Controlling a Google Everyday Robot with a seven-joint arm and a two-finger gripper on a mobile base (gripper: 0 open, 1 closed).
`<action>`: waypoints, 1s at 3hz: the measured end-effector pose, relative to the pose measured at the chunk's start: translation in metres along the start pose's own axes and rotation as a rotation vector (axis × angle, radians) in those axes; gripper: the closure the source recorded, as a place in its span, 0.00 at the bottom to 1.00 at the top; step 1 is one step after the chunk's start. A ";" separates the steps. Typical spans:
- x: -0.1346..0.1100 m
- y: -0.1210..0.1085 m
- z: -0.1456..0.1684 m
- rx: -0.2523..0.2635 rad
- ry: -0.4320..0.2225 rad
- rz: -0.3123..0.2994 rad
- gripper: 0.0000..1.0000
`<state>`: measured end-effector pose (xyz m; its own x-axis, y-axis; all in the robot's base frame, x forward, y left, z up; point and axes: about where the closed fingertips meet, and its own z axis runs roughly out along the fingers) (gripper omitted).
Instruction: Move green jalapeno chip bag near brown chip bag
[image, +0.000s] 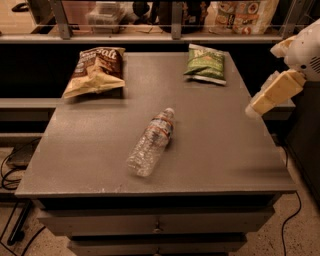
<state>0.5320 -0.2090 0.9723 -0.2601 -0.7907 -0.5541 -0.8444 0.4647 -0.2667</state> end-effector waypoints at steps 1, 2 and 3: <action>-0.001 -0.001 0.003 0.000 -0.003 0.004 0.00; -0.003 -0.004 0.012 -0.002 -0.015 0.018 0.00; -0.025 -0.025 0.040 0.023 -0.066 0.033 0.00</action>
Offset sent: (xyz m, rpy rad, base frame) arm 0.0200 0.0073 -0.0133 0.0447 0.0031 -0.0254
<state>0.5784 -0.1847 0.9613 -0.2558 -0.7468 -0.6139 -0.8245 0.5001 -0.2649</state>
